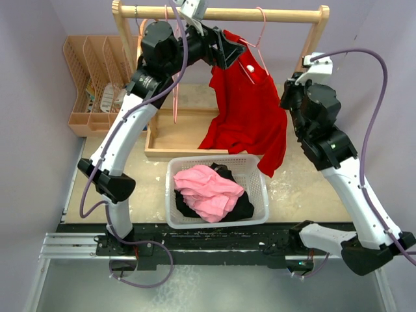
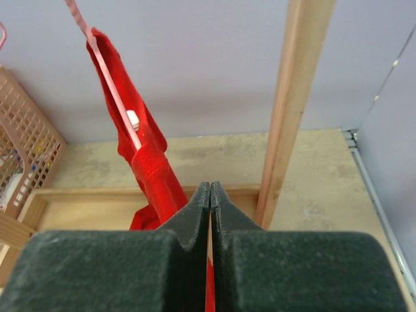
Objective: Remove the t-shirt from the hanger
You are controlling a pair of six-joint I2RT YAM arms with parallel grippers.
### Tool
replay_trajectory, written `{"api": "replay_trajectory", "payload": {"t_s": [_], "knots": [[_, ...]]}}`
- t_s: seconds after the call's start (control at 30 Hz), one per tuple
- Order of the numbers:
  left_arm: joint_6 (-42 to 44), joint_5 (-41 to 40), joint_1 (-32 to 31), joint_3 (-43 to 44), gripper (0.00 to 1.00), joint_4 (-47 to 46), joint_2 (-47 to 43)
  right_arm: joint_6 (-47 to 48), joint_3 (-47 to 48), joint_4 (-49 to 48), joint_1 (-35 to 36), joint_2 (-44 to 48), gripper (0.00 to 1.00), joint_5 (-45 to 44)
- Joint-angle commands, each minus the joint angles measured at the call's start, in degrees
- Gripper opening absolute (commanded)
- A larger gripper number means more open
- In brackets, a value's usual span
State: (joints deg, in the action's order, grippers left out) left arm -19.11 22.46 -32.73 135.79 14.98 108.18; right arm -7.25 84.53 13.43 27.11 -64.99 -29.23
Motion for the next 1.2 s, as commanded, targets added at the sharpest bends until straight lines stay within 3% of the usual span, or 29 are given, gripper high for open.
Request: {"api": "replay_trajectory", "payload": {"t_s": [0.0,0.3,0.63,0.93,1.17], "knots": [[-3.60,-0.16,-0.40,0.97,0.92,-3.53,1.84,-1.97,1.15,-3.43,-2.15,-1.22,0.00,6.05],[-0.94,-8.95,-2.73,7.35,0.90,1.55,5.79,-3.48,0.20,-5.47,-2.60,-4.01,0.00,12.85],[3.26,-24.13,-7.41,3.67,0.86,1.49,4.16,-4.03,-2.51,-6.41,-2.59,-4.88,0.00,17.38],[5.25,-28.53,-11.65,5.57,0.79,-1.64,6.34,-6.20,-3.03,-8.04,-2.27,-5.80,0.00,24.34],[5.86,-32.62,-13.10,7.80,0.67,-1.62,8.63,-5.89,-2.79,-8.24,-0.75,-5.93,0.01,26.38]]}}
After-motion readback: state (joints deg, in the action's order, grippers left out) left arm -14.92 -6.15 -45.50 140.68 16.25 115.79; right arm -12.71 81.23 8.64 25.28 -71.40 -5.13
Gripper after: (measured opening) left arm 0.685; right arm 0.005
